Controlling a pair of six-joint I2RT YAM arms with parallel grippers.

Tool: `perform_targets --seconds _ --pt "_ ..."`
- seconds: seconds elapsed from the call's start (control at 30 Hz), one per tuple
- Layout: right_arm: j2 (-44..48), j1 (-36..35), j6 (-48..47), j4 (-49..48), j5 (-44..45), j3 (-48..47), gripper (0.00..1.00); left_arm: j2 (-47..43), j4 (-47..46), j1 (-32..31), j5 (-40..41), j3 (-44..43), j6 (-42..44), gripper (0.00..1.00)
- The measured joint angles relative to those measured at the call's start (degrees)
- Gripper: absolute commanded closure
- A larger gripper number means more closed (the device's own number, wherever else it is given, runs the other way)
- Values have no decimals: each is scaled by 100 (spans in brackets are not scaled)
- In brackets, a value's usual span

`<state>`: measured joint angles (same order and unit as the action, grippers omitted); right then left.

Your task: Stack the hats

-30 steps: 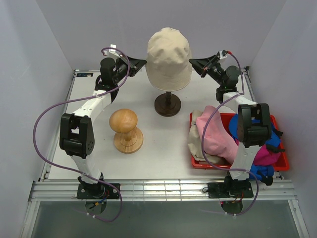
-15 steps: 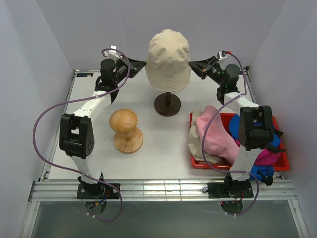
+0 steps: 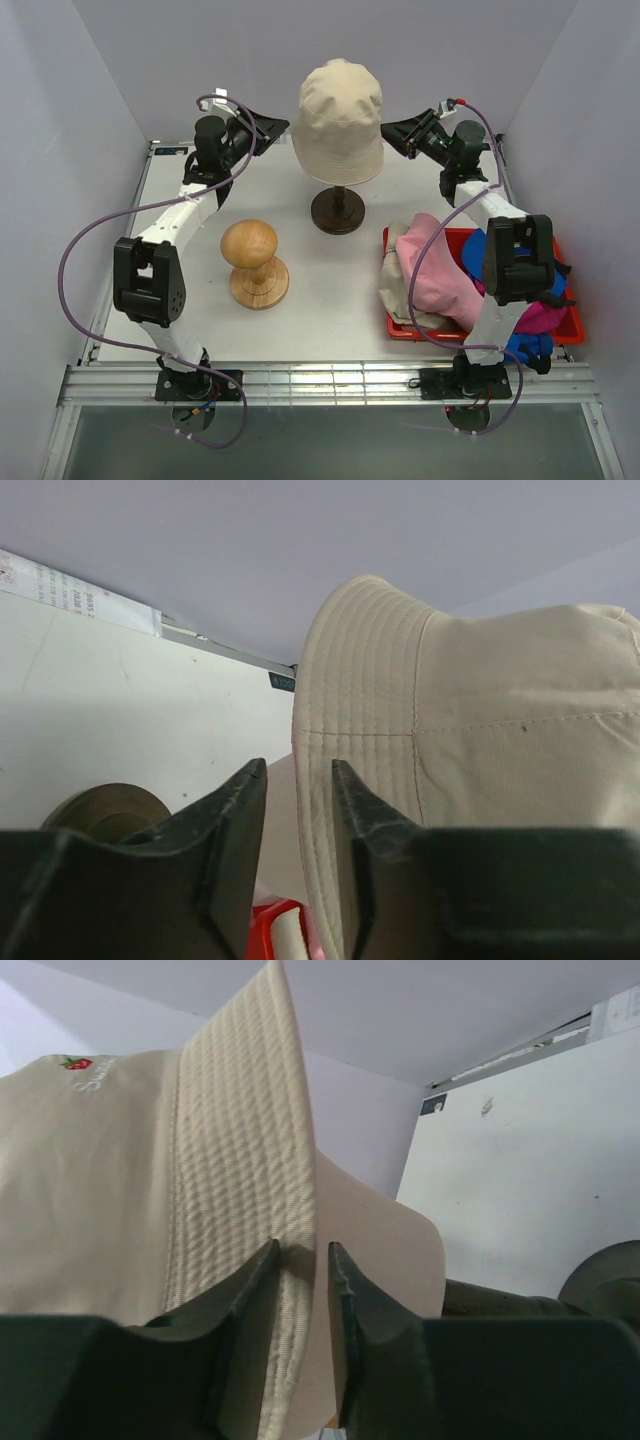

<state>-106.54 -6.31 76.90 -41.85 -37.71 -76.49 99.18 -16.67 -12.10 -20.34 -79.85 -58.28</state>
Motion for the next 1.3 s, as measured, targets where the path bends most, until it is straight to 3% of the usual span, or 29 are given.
perform_targets --seconds 0.2,0.4,0.67,0.87,1.1,1.3 --pt "26 57 -275 612 4 -57 49 -85 44 81 2 0 74 42" --pt "407 203 -647 1438 79 -87 37 -225 125 151 -66 11 151 36" --pt "1718 494 -1637 3038 411 39 32 -726 326 302 -326 195 271 34" --pt "2863 535 -3233 5327 1025 48 31 -1268 1023 358 -367 245 496 33" --pt "4658 -251 -4857 7637 2310 404 31 -2203 1829 358 -391 726 730 34" --pt "5683 -1572 -5066 8762 3386 1156 33 -2754 2328 358 -455 977 811 34"
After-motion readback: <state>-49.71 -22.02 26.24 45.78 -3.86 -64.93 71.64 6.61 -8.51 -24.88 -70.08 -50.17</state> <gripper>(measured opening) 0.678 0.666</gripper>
